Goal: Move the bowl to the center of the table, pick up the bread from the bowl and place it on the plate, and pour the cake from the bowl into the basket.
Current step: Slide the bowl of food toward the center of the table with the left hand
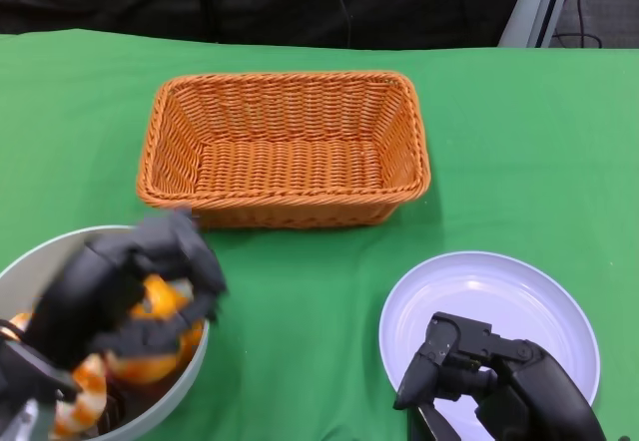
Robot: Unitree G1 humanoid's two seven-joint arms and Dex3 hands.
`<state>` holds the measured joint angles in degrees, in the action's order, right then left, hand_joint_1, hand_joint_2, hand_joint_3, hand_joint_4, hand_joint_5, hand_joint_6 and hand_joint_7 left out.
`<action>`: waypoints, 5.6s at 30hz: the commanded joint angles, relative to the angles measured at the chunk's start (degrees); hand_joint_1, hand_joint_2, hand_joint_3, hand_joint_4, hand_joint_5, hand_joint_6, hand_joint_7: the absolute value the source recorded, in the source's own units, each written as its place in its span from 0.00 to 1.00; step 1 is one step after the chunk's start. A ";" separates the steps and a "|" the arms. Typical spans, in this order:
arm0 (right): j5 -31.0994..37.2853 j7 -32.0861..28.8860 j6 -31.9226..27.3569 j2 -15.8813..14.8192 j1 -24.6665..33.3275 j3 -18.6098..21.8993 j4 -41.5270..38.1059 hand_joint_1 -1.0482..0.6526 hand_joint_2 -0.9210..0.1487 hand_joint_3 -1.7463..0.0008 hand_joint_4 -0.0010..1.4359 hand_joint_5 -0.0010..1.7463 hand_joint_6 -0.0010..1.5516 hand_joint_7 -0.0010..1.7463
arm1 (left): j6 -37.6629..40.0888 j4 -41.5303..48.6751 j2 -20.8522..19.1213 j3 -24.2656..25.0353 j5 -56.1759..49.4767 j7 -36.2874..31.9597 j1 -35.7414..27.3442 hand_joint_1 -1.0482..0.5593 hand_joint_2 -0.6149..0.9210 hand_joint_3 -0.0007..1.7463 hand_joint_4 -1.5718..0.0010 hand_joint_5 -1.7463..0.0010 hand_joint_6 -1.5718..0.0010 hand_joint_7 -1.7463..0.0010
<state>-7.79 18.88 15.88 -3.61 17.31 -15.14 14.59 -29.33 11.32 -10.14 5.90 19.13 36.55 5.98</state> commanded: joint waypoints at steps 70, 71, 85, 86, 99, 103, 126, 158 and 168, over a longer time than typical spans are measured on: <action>1.59 -2.28 1.18 1.75 -2.65 -1.37 -2.72 0.45 0.37 0.42 0.53 0.94 0.49 0.78 | 50.07 22.11 -15.25 7.63 -12.99 -24.67 17.42 0.22 1.00 0.37 0.96 1.00 0.94 1.00; 1.57 -2.25 1.21 1.76 -2.67 -1.36 -2.76 0.44 0.37 0.42 0.53 0.94 0.49 0.78 | 50.51 21.49 -15.15 7.74 -12.80 -24.62 17.18 0.21 1.00 0.37 0.97 1.00 0.95 1.00; 1.69 -2.23 1.12 1.91 -2.60 -1.29 -2.87 0.45 0.37 0.42 0.53 0.94 0.49 0.77 | 58.61 9.06 -12.54 9.10 -7.08 -23.17 12.75 0.21 1.00 0.37 1.00 1.00 1.00 1.00; 1.69 -2.24 1.12 1.90 -2.60 -1.30 -2.87 0.45 0.37 0.42 0.53 0.94 0.50 0.77 | 58.90 8.79 -12.56 9.09 -7.00 -23.23 12.67 0.21 1.00 0.37 1.00 1.00 1.00 1.00; 2.18 -2.48 1.13 1.83 -2.58 -1.39 -2.66 0.47 0.39 0.40 0.53 0.95 0.49 0.78 | 63.81 4.75 -12.29 8.85 -3.78 -19.91 11.02 0.20 1.00 0.36 1.00 1.00 1.00 1.00; 1.74 -2.23 1.36 1.79 -2.62 -1.44 -2.79 0.46 0.39 0.39 0.53 0.95 0.49 0.78 | 65.91 2.90 -12.09 9.09 -2.34 -19.21 10.50 0.20 1.00 0.36 1.00 1.00 1.00 1.00; 2.05 -1.74 2.86 1.67 -2.81 -1.30 -3.72 0.44 0.34 0.44 0.53 0.95 0.49 0.78 | 71.04 1.47 -9.36 10.32 -0.38 -22.87 11.40 0.20 1.00 0.38 1.00 1.00 1.00 1.00; 2.23 -1.45 4.78 1.06 -2.71 -1.05 -4.41 0.45 0.36 0.43 0.53 0.97 0.49 0.80 | 76.25 -4.54 0.64 8.83 -0.49 -33.09 11.46 0.21 1.00 0.43 1.00 1.00 1.00 1.00; 2.54 -1.60 4.67 0.91 -2.60 -1.10 -4.38 0.45 0.37 0.42 0.53 0.97 0.49 0.80 | 75.95 -3.14 1.23 9.20 -0.80 -33.25 12.46 0.20 1.00 0.43 1.00 1.00 1.00 1.00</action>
<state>-5.43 17.41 19.71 -2.30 14.34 -16.53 9.86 46.29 7.36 -9.25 15.29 18.50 3.75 18.47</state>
